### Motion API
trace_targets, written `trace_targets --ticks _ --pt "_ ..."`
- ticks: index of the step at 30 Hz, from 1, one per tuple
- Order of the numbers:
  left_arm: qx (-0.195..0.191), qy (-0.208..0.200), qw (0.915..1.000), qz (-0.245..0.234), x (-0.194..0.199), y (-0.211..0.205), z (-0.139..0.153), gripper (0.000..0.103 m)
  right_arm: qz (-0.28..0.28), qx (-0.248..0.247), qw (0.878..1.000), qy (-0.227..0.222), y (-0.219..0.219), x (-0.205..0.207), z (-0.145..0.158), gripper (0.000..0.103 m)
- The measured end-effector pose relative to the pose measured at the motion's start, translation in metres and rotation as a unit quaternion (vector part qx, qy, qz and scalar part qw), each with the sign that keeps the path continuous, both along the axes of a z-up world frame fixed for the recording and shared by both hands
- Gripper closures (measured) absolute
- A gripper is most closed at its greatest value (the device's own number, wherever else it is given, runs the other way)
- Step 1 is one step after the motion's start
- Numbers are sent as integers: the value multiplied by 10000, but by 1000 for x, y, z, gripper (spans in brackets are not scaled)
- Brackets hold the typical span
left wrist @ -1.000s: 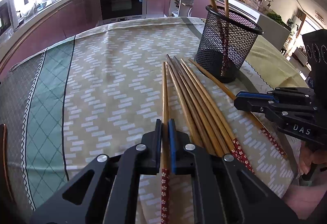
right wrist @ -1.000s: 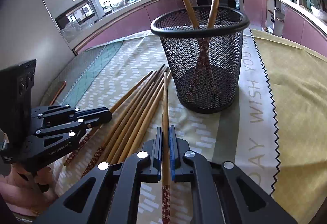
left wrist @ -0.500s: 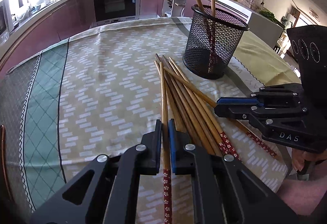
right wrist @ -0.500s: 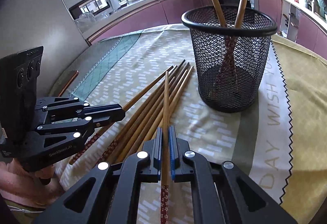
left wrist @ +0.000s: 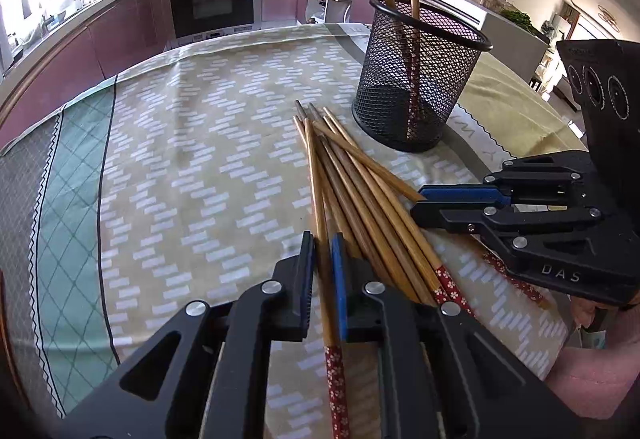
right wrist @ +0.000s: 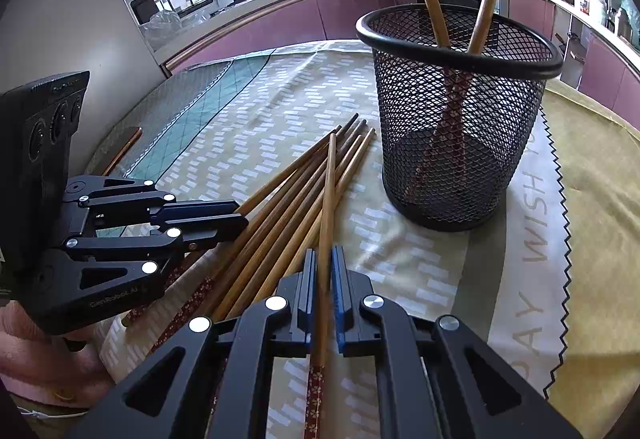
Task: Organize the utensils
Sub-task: 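Lift the left tool's chopstick while the right tool carries its chopstick over the cup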
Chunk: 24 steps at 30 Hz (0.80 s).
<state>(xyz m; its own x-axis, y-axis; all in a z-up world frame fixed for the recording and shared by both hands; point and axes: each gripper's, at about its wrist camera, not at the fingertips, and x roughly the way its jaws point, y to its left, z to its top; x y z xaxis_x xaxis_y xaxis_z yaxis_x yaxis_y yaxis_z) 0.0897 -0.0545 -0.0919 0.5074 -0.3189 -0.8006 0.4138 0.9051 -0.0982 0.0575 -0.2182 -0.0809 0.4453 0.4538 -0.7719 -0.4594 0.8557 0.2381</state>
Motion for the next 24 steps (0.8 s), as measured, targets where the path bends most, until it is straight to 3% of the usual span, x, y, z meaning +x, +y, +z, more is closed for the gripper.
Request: trace_targets --ticks 7,24 --pt "-182 -82 9997 123 -3 6 11 95 -49 389 9991 -154 -16 -8 12 97" --pt "-1267 -741 9891 -78 -22 28 92 95 -282 1206 9880 -918 -65 -24 69 97"
